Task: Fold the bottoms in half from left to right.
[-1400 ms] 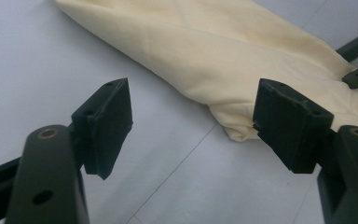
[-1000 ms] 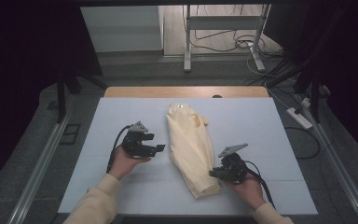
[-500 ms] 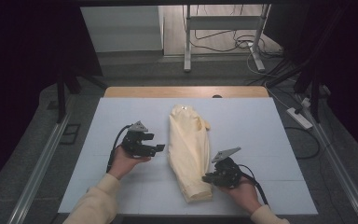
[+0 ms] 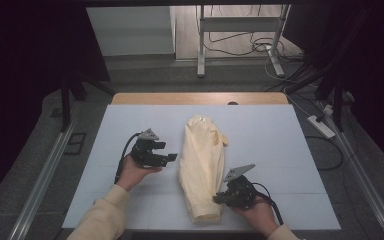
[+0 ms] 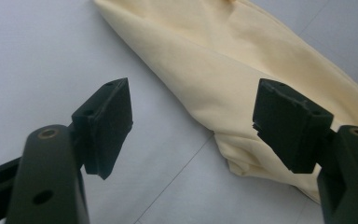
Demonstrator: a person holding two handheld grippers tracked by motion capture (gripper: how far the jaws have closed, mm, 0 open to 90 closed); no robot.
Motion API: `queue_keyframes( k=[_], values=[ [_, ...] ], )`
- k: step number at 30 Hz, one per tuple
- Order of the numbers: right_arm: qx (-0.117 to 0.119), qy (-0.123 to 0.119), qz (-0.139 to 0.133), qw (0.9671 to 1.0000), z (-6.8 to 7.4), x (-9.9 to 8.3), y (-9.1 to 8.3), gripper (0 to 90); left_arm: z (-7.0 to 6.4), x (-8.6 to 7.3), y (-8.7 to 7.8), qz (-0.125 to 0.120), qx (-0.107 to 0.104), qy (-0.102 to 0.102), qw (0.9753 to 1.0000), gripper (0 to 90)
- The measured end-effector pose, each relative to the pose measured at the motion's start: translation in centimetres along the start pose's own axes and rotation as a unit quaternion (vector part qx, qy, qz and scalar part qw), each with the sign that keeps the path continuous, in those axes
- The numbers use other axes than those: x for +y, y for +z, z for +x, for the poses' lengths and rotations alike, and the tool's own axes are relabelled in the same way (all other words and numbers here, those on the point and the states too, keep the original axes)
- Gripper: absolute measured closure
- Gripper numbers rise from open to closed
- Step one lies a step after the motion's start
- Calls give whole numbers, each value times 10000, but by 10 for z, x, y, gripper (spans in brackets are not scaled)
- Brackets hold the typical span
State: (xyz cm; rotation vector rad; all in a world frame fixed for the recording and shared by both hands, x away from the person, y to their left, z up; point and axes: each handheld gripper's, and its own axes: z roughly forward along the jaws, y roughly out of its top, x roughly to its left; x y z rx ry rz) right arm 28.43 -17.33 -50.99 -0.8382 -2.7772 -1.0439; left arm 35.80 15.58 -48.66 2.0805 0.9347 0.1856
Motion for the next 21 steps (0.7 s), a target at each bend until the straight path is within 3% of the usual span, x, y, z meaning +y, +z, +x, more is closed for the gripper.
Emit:
queue_keyframes(
  k=[12,14,15,17,21],
  values=[
    [15,-61,30,10000,6,-9,-8,837,-2,1,-1,-14,1,37,10000,279],
    [16,-6,-16,10000,4,-10,-9,737,-1,1,-1,-6,-6,39,10000,279],
    [-29,66,-71,9999,2,-10,-11,623,-1,0,-1,-13,-9,31,10000,278],
    [-150,164,-200,9996,-2,-9,-15,489,-1,0,-1,-36,-19,16,10000,278],
    [-520,218,-582,9967,-14,-5,-26,386,0,1,0,-44,-53,17,10000,279]
  ],
)
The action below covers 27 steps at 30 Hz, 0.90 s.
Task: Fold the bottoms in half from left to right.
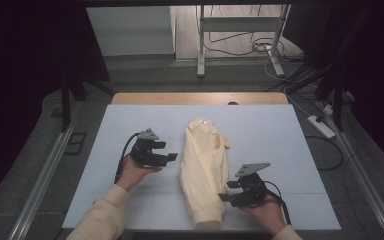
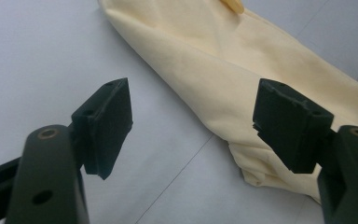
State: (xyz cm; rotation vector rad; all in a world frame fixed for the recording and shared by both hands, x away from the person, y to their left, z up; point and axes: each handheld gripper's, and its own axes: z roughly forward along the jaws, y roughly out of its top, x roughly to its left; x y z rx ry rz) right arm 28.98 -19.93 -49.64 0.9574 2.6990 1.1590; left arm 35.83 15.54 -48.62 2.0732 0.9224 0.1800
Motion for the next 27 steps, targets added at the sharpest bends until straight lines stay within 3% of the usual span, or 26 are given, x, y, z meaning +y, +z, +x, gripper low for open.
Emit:
queue_keyframes(
  k=[5,11,27],
  values=[
    [-244,-40,-190,9995,-11,4,-2,344,-3,1,4,36,-57,49,10000,276],
    [-341,-93,-314,9989,-20,9,-4,331,-8,2,5,58,-112,168,9998,275],
    [-486,-124,-294,9983,-37,9,-4,331,-10,3,6,111,-32,168,9998,273]
  ],
)
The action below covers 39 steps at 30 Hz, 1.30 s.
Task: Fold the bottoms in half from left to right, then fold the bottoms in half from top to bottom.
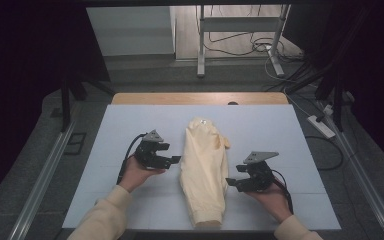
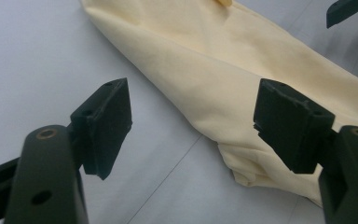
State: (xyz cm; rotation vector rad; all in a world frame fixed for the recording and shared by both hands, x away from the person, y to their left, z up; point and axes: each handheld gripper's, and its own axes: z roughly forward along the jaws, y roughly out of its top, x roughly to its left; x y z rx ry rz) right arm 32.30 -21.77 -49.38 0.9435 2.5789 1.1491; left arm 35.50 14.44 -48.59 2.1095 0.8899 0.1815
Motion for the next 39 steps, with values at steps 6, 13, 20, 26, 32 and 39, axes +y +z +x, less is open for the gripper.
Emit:
queue_keyframes(
  k=[6,13,20,26,32,39],
  values=[
    [-112,-56,-14,9999,-6,6,5,331,1,0,-2,-53,0,-27,10000,272],
    [-146,-21,-5,9999,-12,15,14,331,4,0,2,-18,-17,-68,10000,272],
    [-134,10,77,9999,-14,17,17,330,6,2,2,-60,6,-105,9999,273],
    [-144,-15,86,9999,-15,22,22,328,9,6,7,-34,-8,-118,9999,274],
    [-193,-14,49,9998,-19,28,26,328,11,14,15,15,-18,-68,10000,274],
    [-278,81,35,9996,-28,36,31,328,15,16,25,96,-17,-96,9999,273]
  ],
)
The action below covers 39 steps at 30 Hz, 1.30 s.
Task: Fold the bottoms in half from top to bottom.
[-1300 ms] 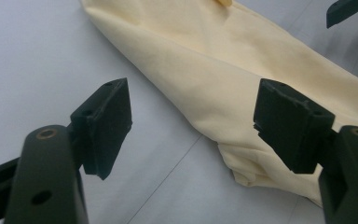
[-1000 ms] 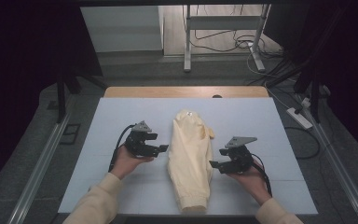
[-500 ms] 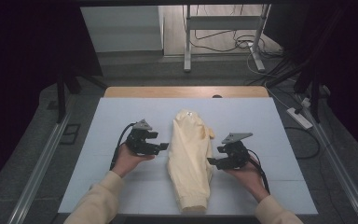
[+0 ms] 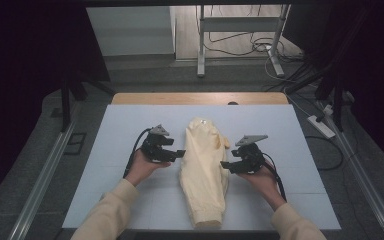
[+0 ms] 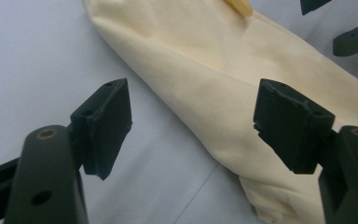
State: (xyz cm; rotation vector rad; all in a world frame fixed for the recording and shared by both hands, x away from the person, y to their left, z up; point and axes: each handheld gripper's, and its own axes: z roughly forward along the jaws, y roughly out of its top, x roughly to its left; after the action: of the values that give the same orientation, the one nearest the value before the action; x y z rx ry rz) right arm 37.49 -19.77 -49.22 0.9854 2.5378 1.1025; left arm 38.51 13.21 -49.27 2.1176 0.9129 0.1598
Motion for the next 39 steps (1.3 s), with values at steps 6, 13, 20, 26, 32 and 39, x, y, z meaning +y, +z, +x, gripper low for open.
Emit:
queue_keyframes(
  k=[6,13,20,26,32,39],
  values=[
    [-53,76,-23,10000,-9,7,6,328,6,7,5,-53,-22,-90,9999,272],
    [-74,104,-40,9999,-13,14,10,327,10,7,9,-28,-3,-182,9998,266],
    [-62,126,-86,9999,-16,21,13,327,12,13,12,-45,-1,-190,9998,268],
    [-70,172,-145,9997,-21,26,16,327,19,19,18,-50,-6,-223,9997,267],
    [-51,193,-231,9995,-25,33,15,328,27,25,19,-81,40,-299,9995,258],
    [-79,225,-380,9990,-32,43,13,332,39,34,25,-107,109,-353,9993,250]
  ],
)
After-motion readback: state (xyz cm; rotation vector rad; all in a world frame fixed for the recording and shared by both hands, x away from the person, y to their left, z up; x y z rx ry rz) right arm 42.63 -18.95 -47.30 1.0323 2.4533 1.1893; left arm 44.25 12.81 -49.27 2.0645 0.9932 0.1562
